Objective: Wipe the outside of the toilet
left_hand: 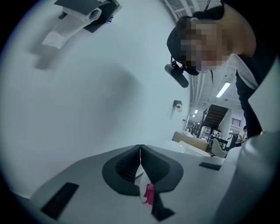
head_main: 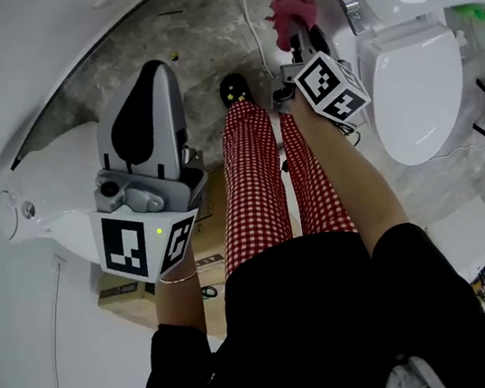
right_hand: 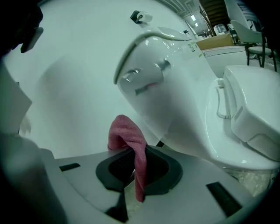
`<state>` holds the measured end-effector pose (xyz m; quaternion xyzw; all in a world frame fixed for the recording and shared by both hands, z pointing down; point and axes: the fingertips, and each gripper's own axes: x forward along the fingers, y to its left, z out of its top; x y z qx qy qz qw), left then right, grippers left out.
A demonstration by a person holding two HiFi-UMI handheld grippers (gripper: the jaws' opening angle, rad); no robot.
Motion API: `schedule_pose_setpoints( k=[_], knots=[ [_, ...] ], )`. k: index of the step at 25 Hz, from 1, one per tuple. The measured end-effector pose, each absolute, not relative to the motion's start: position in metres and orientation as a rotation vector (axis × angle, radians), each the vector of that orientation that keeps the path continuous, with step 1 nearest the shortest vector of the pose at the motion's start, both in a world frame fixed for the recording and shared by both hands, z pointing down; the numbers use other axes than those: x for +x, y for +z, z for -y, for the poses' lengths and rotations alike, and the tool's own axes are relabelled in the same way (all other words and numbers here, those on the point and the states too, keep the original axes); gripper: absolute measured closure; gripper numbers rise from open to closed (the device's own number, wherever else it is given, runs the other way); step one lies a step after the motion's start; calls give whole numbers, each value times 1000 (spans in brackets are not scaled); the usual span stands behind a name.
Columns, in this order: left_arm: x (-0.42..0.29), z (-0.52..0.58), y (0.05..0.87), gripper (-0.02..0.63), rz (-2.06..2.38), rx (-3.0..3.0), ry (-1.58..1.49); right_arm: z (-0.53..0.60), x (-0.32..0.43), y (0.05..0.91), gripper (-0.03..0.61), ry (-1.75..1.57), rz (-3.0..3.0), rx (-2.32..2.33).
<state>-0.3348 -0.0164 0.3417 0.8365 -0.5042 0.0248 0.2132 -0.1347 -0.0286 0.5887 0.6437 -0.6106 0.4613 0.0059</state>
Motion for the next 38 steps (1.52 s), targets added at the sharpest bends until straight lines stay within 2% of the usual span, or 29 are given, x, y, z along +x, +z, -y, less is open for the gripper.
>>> schedule_pose_setpoints(
  k=[11,19,25,32,38],
  knots=[
    [-329,12,272,603,1292,2489,177,36,-186,423,518,1180,2467,1592],
    [-344,5,203,603,1253,2579,191,27,-240,293,518,1197,2803,1325],
    [-334,4,164,603,1210,2658,233,20,-255,229,518,1132,2925,1222],
    [-337,-9,124,603,1131,2758,275,17,-263,168,518,833,3032,1099],
    [-345,-22,105,603,1137,2759,289,7,-272,131,518,778,3098,994]
  ],
)
